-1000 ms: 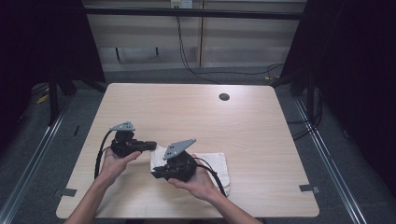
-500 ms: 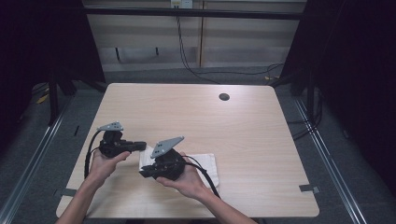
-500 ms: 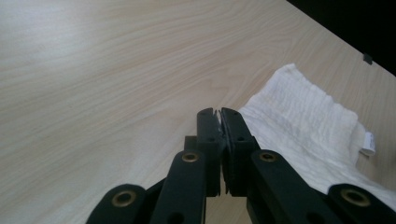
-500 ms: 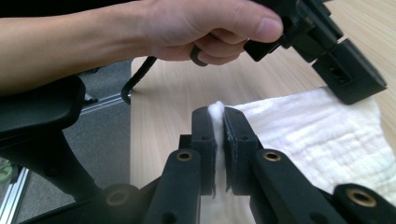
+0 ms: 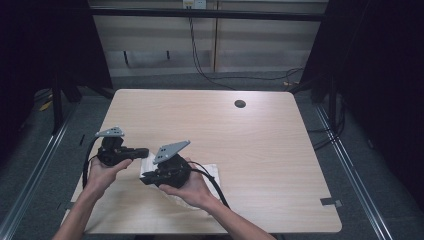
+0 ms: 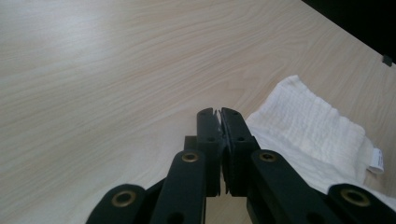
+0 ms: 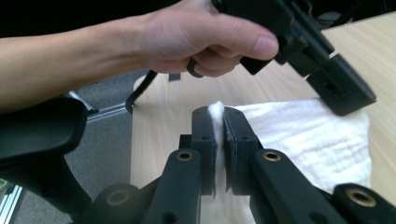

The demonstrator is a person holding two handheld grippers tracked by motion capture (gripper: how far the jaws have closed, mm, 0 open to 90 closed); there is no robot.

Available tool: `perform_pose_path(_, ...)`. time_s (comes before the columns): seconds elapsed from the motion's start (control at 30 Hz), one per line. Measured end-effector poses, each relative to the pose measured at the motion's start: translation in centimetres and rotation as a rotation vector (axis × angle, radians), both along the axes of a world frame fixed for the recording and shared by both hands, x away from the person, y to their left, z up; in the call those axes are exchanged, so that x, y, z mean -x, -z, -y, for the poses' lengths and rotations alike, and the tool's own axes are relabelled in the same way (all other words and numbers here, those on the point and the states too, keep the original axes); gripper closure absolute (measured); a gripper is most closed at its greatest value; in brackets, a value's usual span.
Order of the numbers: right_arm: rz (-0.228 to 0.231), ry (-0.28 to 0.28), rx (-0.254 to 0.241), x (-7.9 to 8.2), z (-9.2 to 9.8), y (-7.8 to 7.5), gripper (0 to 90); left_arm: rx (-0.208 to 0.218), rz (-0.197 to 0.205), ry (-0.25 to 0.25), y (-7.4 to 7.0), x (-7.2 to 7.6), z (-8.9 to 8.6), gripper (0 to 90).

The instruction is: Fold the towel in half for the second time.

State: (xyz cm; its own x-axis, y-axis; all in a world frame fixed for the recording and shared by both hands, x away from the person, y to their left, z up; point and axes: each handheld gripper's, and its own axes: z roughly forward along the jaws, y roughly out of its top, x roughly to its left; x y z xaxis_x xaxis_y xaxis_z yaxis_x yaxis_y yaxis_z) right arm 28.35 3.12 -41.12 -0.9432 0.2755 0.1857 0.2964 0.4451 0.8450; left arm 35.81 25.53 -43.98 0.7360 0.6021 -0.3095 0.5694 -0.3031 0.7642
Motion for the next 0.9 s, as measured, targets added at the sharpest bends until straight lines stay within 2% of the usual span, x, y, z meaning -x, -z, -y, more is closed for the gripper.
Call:
perform_pose_path(0.1,0.001,0.013,0.009,0.2,0.9,0.2,83.8,-0.004,-0.001,0.022,0.0,-0.4,1.3,87.2)
perform_pose_path(0.13,0.007,0.028,0.001,0.4,1.8,0.0,83.8,-0.004,-0.007,0.034,-0.1,-0.5,1.7,87.2)
perform_pose_path(0.17,0.007,0.028,0.001,0.4,1.8,0.0,83.8,-0.003,0.002,0.038,-0.3,-0.6,2.2,87.2)
perform_pose_path(0.2,0.01,0.037,-0.006,0.5,2.7,-0.2,83.8,-0.001,0.007,0.041,-0.6,-0.6,2.8,87.2)
perform_pose_path(0.3,0.006,0.048,-0.009,0.5,3.4,-0.2,83.8,-0.02,0.02,0.061,-0.9,-0.9,4.4,87.2)
perform_pose_path(0.33,0.01,0.06,-0.006,0.7,4.1,-0.1,83.8,-0.009,0.018,0.076,-0.9,-1.0,5.3,87.2)
perform_pose_path(0.37,0.01,0.06,-0.006,0.7,4.1,-0.1,83.8,-0.009,0.018,0.076,-0.9,-1.0,5.3,87.2)
perform_pose_path(0.47,0.008,0.07,-0.009,1.0,5.1,0.0,83.6,-0.005,0.015,0.102,-0.8,-1.0,6.7,87.2)
perform_pose_path(0.6,0.003,0.094,-0.01,1.7,7.4,0.1,83.5,-0.009,0.02,0.134,-1.0,-1.1,8.8,87.2)
perform_pose_path(0.63,0.003,0.094,-0.01,1.7,7.4,0.1,83.5,-0.009,0.02,0.134,-1.0,-1.1,8.8,87.2)
perform_pose_path(0.73,-0.01,0.118,-0.017,1.9,8.7,0.8,83.3,-0.02,0.021,0.147,-0.6,-1.2,10.3,87.1)
perform_pose_path(0.83,-0.046,0.15,-0.021,2.0,10.3,1.8,83.2,-0.036,0.007,0.153,-0.1,-1.3,11.6,87.1)
perform_pose_path(0.9,-0.045,0.157,-0.019,2.4,10.8,1.9,82.9,-0.038,0.01,0.185,-0.2,-1.1,13.0,87.1)
